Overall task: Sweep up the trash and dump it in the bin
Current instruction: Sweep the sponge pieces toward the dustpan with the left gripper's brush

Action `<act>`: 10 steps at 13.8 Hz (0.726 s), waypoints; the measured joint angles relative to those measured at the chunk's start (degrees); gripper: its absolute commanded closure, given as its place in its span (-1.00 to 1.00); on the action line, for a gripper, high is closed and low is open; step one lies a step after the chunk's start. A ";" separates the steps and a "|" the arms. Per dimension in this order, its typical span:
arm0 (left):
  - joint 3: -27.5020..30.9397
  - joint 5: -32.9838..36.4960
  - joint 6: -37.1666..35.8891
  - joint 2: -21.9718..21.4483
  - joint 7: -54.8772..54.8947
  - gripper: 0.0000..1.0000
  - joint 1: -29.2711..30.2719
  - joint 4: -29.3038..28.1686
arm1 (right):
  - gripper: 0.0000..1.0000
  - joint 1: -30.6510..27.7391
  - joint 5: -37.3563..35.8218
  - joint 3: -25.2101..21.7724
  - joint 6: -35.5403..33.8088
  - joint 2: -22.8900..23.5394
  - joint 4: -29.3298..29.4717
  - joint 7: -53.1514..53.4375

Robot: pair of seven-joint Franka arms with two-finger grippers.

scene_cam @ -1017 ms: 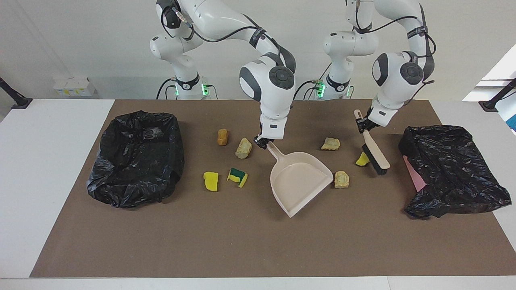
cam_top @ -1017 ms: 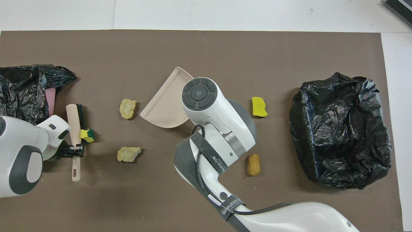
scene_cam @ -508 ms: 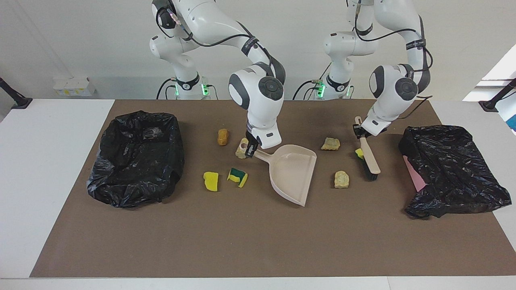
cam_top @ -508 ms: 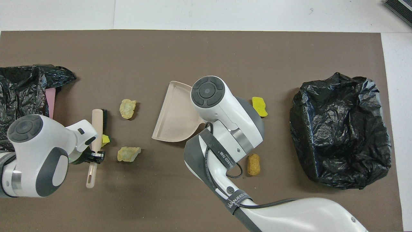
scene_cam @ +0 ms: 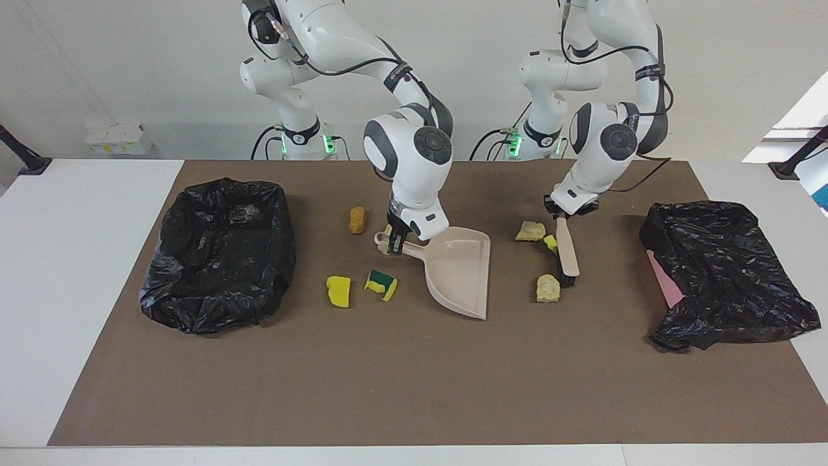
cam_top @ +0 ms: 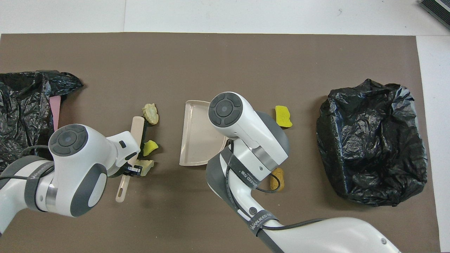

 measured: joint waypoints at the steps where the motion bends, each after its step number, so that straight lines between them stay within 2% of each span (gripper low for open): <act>1: 0.02 0.00 0.00 0.73 0.36 1.00 -1.11 0.57 | 1.00 -0.04 -0.12 -0.03 0.94 -0.22 -0.76 -0.78; 3: -0.12 -0.84 0.03 2.18 0.74 1.00 -4.54 0.94 | 1.00 -0.05 -0.30 -0.02 1.79 -0.63 -1.82 -1.15; 7: -0.41 -10.15 -0.41 2.87 0.76 1.00 -11.12 2.30 | 1.00 -0.03 -0.97 0.12 1.81 -1.15 -2.35 -1.75; 10: -0.11 -12.35 -4.04 2.89 0.74 1.00 -12.11 5.71 | 1.00 -0.03 -1.00 0.12 1.81 -1.19 -2.45 -2.32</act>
